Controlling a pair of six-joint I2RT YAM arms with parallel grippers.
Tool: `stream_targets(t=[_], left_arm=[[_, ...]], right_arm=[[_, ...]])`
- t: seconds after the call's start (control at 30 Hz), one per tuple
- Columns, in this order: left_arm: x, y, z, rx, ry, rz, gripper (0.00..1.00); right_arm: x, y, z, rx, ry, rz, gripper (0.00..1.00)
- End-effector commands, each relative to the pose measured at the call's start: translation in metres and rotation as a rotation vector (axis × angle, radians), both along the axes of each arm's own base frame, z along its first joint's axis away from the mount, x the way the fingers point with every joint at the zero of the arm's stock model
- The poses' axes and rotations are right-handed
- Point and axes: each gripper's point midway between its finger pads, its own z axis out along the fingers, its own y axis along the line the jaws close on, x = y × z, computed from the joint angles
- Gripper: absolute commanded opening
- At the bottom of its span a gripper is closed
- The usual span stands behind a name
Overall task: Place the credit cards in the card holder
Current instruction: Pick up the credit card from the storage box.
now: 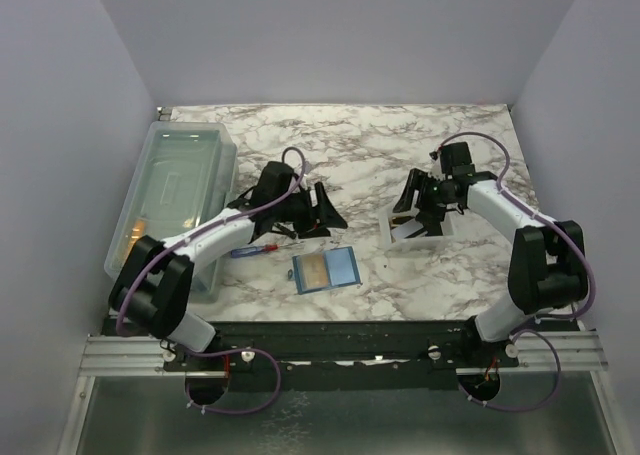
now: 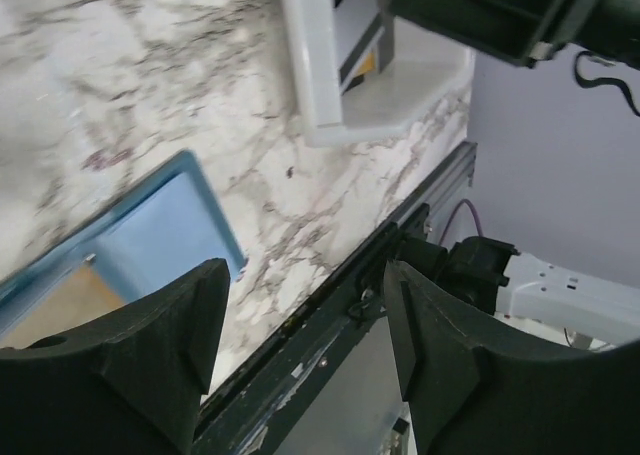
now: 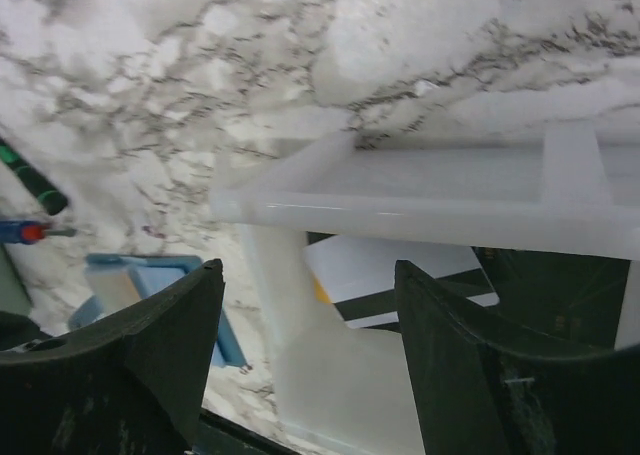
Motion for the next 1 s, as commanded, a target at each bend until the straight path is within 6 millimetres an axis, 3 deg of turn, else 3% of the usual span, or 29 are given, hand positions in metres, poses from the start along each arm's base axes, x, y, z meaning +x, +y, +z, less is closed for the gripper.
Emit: stream_targets(t=[0.0, 0.13, 0.3, 0.37, 0.47, 0.57, 0.77, 0.97], left_arm=[[0.001, -0.052, 0.018, -0.098, -0.030, -0.163, 0.69], [0.005, -0.085, 0.004, -0.086, -0.001, -0.208, 0.69], [0.018, -0.114, -0.021, -0.092, 0.084, -0.220, 0.69], [0.022, -0.120, -0.032, -0.094, 0.126, -0.212, 0.68], [0.027, -0.125, -0.046, -0.088, 0.176, -0.198, 0.65], [0.030, -0.130, -0.058, -0.086, 0.217, -0.195, 0.63], [0.039, -0.139, -0.075, -0.080, 0.246, -0.193, 0.55], [0.041, -0.144, -0.082, -0.081, 0.257, -0.195, 0.44]], right_arm=[[-0.015, -0.027, -0.022, -0.164, 0.083, -0.005, 0.76], [-0.023, -0.052, -0.040, -0.295, 0.114, -0.053, 0.88], [-0.018, -0.061, -0.049, -0.343, 0.107, -0.077, 0.98], [-0.017, -0.060, -0.059, -0.344, 0.122, -0.065, 1.00], [-0.019, -0.038, -0.066, -0.233, 0.135, -0.004, 0.99], [-0.027, -0.015, -0.063, -0.100, 0.140, 0.027, 0.97], [-0.034, 0.021, -0.041, 0.131, 0.126, 0.088, 0.78], [-0.032, 0.018, -0.047, 0.113, 0.127, 0.057, 0.71]])
